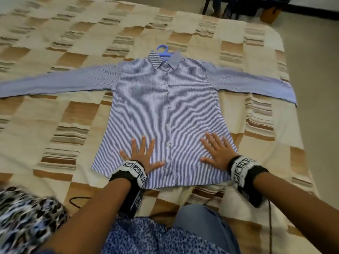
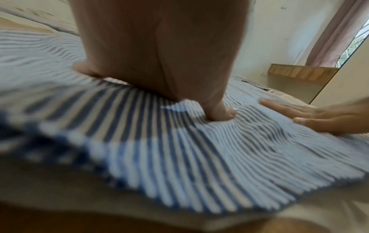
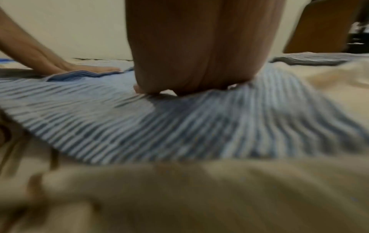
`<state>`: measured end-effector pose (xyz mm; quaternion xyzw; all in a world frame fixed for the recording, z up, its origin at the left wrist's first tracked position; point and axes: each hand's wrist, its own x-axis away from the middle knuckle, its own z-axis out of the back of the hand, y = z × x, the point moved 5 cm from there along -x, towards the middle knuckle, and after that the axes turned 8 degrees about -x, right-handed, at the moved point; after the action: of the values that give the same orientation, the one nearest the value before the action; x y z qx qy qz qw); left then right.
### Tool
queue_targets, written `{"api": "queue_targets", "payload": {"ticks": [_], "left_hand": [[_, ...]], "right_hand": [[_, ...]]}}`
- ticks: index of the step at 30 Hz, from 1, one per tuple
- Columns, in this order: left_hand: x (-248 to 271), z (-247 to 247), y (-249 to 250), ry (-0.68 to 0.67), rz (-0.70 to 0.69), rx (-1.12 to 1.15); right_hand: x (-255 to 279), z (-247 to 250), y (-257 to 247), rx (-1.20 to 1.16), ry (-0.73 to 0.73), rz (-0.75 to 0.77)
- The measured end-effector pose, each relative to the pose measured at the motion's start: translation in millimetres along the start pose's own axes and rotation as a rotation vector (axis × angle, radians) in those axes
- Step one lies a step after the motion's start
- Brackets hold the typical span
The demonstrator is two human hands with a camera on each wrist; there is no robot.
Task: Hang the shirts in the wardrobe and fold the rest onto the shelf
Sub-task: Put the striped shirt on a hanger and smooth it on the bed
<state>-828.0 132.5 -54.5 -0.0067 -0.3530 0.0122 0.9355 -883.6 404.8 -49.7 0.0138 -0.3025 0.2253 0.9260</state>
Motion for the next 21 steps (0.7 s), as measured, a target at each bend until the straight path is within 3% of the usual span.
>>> {"api": "queue_targets", "payload": {"ticks": [3, 6, 9, 12, 16, 19, 21], "left_hand": [[10.9, 0.5, -6.3, -0.06, 0.073, 0.051], [12.3, 9.4, -12.3, -0.158, 0.125, 0.061], [9.1, 41.1, -12.2, -0.135, 0.17, 0.095], [-2.3, 79.2, -3.3, -0.002, 0.122, 0.038], [-60.3, 112.1, -9.7, 0.183, 0.116, -0.023], [-113.3, 142.7, -18.7, 0.366, 0.071, -0.046], [-143.3, 152.9, -22.6, 0.41, 0.006, -0.059]], "right_hand": [[23.9, -5.6, 28.4, -0.006, -0.033, -0.171], [25.3, 2.3, 33.4, 0.009, -0.162, -0.272], [2.4, 43.5, 14.8, 0.138, -0.218, -0.305], [-31.9, 96.2, -25.0, 0.152, -0.013, -0.205], [-99.0, 139.9, -60.9, 0.162, 0.293, -0.08], [-166.3, 151.3, -55.6, 0.109, 0.362, -0.003], [-202.2, 149.1, -41.8, 0.084, 0.321, 0.044]]}}
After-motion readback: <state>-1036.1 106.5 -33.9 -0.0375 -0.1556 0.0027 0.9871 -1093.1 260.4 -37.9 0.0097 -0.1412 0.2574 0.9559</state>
